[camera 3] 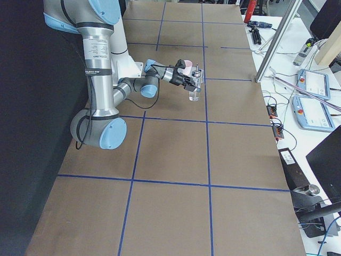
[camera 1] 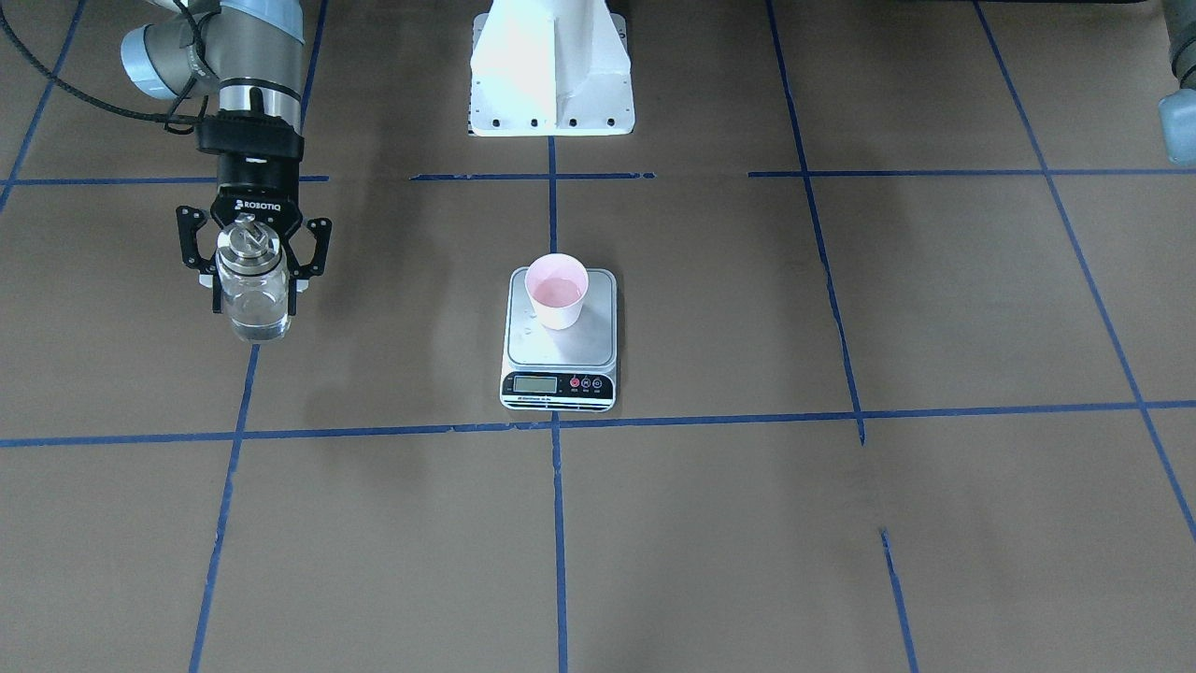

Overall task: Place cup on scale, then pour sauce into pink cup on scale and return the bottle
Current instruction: 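Lift the glass bottle with the right gripper, then carry the bottle toward the pink cup on the scale with the right gripper, then tilt the bottle spout down over the pink cup with the right gripper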

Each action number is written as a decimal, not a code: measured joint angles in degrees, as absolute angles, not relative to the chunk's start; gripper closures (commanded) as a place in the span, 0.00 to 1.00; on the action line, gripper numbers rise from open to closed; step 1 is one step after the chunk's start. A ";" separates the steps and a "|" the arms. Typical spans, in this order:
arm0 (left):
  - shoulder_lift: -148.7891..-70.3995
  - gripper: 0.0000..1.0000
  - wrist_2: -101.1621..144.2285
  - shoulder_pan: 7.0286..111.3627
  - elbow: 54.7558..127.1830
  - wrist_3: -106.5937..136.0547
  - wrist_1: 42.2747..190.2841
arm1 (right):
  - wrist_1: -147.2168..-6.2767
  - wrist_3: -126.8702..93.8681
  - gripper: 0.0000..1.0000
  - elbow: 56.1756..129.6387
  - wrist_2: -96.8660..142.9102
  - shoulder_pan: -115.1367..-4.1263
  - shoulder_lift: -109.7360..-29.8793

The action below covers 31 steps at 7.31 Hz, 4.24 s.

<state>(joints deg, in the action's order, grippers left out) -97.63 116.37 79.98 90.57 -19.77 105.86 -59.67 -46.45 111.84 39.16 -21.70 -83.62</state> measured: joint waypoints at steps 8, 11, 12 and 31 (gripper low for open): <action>-91.09 0.00 128.73 85.95 89.94 -19.57 105.76 | -63.22 -25.33 1.00 101.91 26.48 -17.58 -72.90; -90.39 0.00 130.09 86.28 89.57 -19.24 105.75 | -65.06 -21.54 1.00 96.07 23.62 -16.66 -67.57; -90.37 0.00 130.08 86.33 89.56 -19.22 105.79 | -66.46 -19.99 1.00 94.98 22.31 -16.19 -66.68; -91.06 0.00 129.55 86.34 89.56 -19.16 105.71 | -71.63 9.45 1.00 87.74 3.92 -12.13 -60.78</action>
<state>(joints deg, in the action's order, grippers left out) -91.06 129.55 86.34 89.56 -19.16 105.71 -71.63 9.45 87.74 3.92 -12.13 -60.78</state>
